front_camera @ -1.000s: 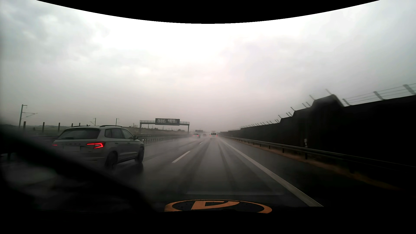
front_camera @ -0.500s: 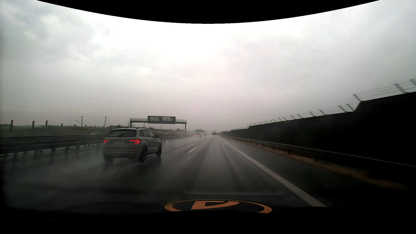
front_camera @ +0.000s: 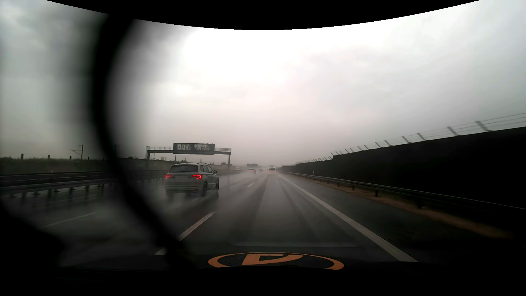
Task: Follow the waypoints while adhering to traffic rules and regulations
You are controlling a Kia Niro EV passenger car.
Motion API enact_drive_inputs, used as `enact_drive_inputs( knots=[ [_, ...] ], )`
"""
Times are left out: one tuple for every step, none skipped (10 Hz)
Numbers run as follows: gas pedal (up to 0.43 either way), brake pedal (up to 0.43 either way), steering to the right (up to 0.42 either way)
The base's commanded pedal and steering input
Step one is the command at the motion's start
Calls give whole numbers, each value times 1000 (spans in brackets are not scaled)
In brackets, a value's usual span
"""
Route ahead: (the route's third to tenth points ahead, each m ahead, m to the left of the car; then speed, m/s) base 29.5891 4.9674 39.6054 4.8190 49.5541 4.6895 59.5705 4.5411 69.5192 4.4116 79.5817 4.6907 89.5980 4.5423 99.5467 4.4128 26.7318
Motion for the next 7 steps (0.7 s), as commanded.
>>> enact_drive_inputs(
  knots=[
    [220, 0, -3],
    [220, 0, -3],
    [220, 0, -3],
    [220, 0, -3],
    [220, 0, -3],
    [220, 0, -3],
    [220, 0, -3]
  ],
)
